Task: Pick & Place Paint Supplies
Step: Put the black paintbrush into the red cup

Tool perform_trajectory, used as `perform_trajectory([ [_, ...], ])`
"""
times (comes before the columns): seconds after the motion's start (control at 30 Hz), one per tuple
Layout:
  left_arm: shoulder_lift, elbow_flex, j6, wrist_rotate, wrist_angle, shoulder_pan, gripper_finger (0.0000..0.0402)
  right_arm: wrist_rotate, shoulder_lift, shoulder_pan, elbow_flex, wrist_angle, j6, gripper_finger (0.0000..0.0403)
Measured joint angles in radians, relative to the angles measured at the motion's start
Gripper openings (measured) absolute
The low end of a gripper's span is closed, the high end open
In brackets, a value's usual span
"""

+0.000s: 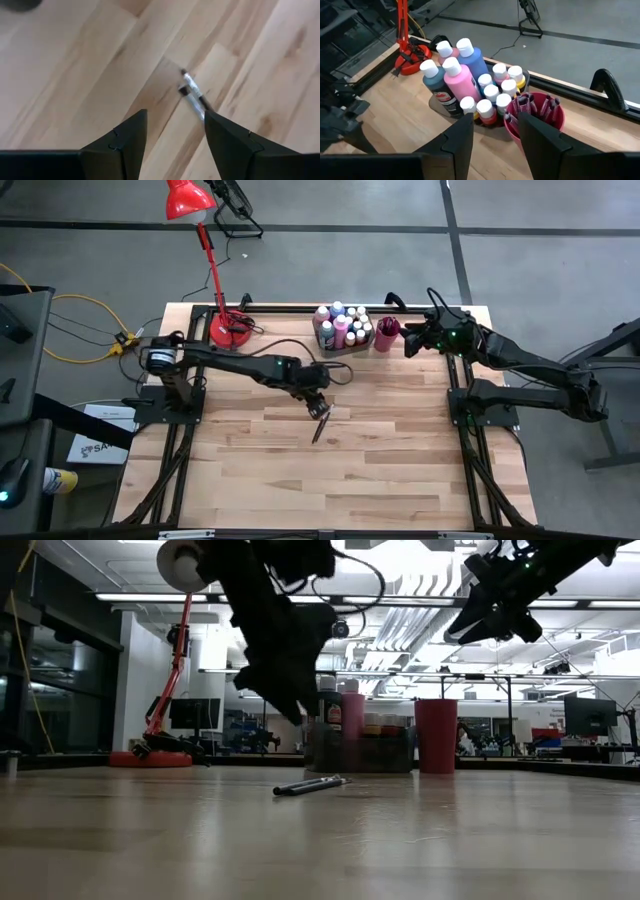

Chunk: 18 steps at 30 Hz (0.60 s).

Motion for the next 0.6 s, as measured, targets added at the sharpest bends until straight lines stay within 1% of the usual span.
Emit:
perform_trajectory([
  [0.1, 0.052, 0.043, 0.000, 0.001, -0.010, 0.001, 0.0193, -0.001, 0.000, 0.000, 0.000, -0.006, 0.000, 0.0149],
  [0.17, 0.074, 0.067, 0.000, 0.002, -0.051, 0.001, 0.0193, 0.000, 0.000, 0.000, 0.000, -0.007, 0.000, 0.0148],
  [0.23, 0.101, 0.096, 0.000, 0.004, -0.024, 0.001, 0.0193, 0.000, 0.000, 0.000, 0.000, -0.009, 0.000, 0.0148],
  [0.33, 0.133, 0.121, -0.002, 0.021, -0.044, 0.001, 0.0193, 0.000, 0.000, 0.000, 0.000, -0.011, 0.000, 0.0149],
  [0.6, 0.180, 0.131, -0.028, 0.041, -0.037, 0.001, 0.0193, -0.002, 0.000, 0.000, 0.000, -0.017, 0.000, 0.0149],
])
